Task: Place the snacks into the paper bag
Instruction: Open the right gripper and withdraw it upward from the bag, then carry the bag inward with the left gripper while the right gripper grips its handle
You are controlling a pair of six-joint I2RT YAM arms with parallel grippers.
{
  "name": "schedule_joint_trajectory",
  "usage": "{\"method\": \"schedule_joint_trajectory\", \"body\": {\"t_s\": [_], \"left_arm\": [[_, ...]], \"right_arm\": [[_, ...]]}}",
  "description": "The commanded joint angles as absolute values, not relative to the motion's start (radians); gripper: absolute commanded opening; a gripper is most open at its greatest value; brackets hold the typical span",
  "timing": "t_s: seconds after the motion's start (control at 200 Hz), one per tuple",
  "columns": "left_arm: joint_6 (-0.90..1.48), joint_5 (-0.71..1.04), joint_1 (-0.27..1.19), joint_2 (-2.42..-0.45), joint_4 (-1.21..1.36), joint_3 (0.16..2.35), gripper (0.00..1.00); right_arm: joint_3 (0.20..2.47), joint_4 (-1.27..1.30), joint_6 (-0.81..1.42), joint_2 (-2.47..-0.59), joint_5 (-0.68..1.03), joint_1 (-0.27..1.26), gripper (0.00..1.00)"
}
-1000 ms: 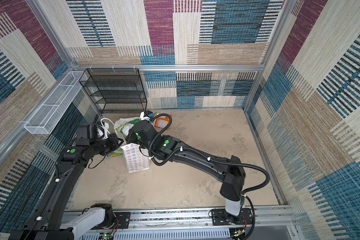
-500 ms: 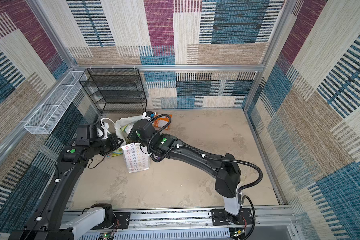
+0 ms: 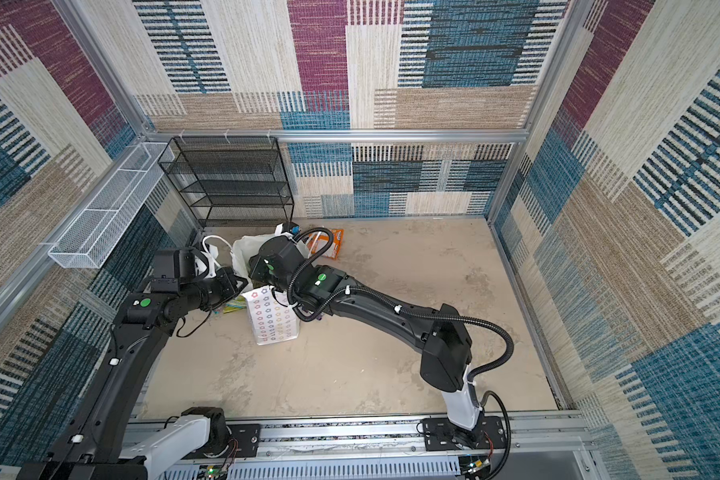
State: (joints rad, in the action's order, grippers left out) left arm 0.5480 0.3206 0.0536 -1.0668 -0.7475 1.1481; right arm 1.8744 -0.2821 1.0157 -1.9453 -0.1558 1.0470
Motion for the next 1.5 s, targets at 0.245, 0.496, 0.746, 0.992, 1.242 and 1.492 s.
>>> {"method": "schedule_joint_trajectory", "body": {"t_s": [0.245, 0.496, 0.746, 0.992, 1.242, 1.492], "left_arm": [[0.539, 0.328, 0.052, -1.062, -0.695, 1.149, 0.00], [0.540, 0.328, 0.052, -1.063, -0.695, 1.150, 0.00], [0.540, 0.328, 0.052, -1.068, -0.694, 1.150, 0.00], [0.537, 0.317, 0.053, -1.068, -0.694, 1.149, 0.00], [0.536, 0.313, 0.052, -1.071, -0.695, 1.149, 0.00], [0.534, 0.311, 0.052, -1.074, -0.696, 1.149, 0.00]], "right_arm": [[1.963, -0.300, 0.884, -1.932, -0.103, 1.049, 0.58], [2.133, -0.559, 0.671, -1.856, -0.286, 1.047, 0.85], [1.920, -0.698, 0.656, -1.622, -0.535, 0.988, 0.95], [1.603, -0.477, 0.677, -1.481, -0.339, 0.902, 0.89], [1.734, -0.528, 0.664, -1.646, -0.308, 0.895, 0.76], [1.791, -0.526, 0.685, -1.706, -0.264, 0.884, 0.00]]}}
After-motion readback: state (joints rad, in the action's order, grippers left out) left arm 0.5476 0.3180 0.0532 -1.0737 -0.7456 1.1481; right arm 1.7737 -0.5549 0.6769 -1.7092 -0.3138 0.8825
